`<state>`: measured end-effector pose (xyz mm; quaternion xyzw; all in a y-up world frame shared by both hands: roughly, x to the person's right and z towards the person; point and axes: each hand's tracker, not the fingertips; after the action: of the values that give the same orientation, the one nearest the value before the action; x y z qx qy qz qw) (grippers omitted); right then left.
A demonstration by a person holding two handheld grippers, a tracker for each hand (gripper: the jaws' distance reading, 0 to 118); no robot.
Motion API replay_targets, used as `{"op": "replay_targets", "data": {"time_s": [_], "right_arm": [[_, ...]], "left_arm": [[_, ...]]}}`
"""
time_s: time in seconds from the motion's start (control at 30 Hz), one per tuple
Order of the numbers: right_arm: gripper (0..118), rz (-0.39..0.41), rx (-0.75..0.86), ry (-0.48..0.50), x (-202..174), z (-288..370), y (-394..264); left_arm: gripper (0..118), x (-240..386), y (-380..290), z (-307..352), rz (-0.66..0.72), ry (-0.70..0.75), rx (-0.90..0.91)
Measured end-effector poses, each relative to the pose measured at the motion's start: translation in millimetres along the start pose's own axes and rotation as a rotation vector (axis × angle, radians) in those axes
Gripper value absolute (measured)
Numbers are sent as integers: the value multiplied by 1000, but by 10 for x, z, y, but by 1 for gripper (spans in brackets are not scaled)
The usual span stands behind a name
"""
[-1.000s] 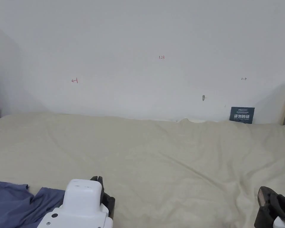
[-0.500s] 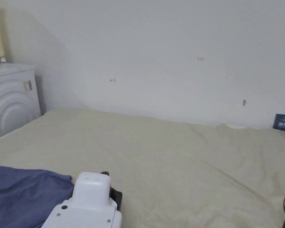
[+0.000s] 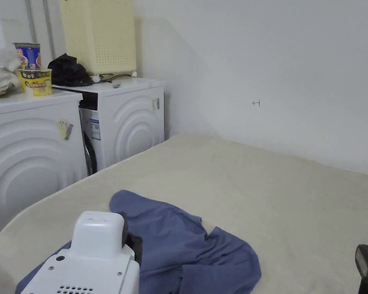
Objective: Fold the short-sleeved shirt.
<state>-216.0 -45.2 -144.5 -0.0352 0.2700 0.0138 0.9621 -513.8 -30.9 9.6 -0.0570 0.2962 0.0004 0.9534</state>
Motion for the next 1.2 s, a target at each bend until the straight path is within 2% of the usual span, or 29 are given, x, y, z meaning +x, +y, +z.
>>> {"op": "replay_targets", "data": {"time_s": [0.07,0.1,0.17,0.23,0.3,0.33,0.37,0.43,0.47,0.5,0.53,0.57,0.63,0.73,0.83,0.9,0.97,1.03,1.13,1.2], "right_arm": [[0,-15,-44,-6,25,12,52],[0,-34,-60,-8,56,20,77],[0,-80,-81,7,148,54,118],[0,-94,-106,-7,219,36,138],[0,-103,-134,-23,282,20,119],[0,-112,-149,-32,317,6,98],[0,-122,-166,-42,350,-9,70],[0,-134,-205,-59,405,-33,-5],[0,-140,-225,-68,430,-49,-41],[0,-145,-240,-74,452,-64,-73],[0,-152,-257,-78,478,-81,-109],[0,-157,-275,-82,500,-90,-152],[0,-177,-320,-97,540,-136,-205],[0,-202,-353,-94,557,-199,-271],[0,-183,-388,-92,519,-253,-348],[0,-177,-407,-72,489,-277,-394],[0,-173,-430,-49,448,-294,-429],[0,-177,-443,-23,436,-300,-452],[0,-183,-443,-15,433,-291,-473],[0,-190,-440,-13,442,-281,-469]], "left_arm": [[0,-106,172,-45,105,-78,10],[0,-129,261,-116,113,-80,12],[0,-136,497,-488,9,-41,-80],[0,-170,591,-1064,-97,-188,-292],[0,-203,467,-1706,-111,-416,-585],[0,-178,301,-2042,-116,-466,-807],[0,-133,104,-2313,-101,-474,-931],[3,-81,-275,-2672,-149,-444,-1079],[17,-59,-439,-2800,-200,-425,-1104],[46,-16,-565,-2864,-232,-402,-1100],[95,23,-682,-2963,-259,-387,-1103],[118,56,-785,-3052,-277,-396,-1111],[112,34,-870,-3152,-245,-396,-1094],[112,108,-975,-3409,-182,-405,-1097],[111,69,-1107,-3297,-203,-396,-1141],[94,110,-1121,-3380,-239,-425,-1156],[55,75,-1031,-3310,-241,-420,-1096],[7,89,-917,-3204,-220,-419,-1077],[7,138,-871,-3051,-274,-424,-1037],[7,105,-866,-3084,-263,-419,-1038]]}}
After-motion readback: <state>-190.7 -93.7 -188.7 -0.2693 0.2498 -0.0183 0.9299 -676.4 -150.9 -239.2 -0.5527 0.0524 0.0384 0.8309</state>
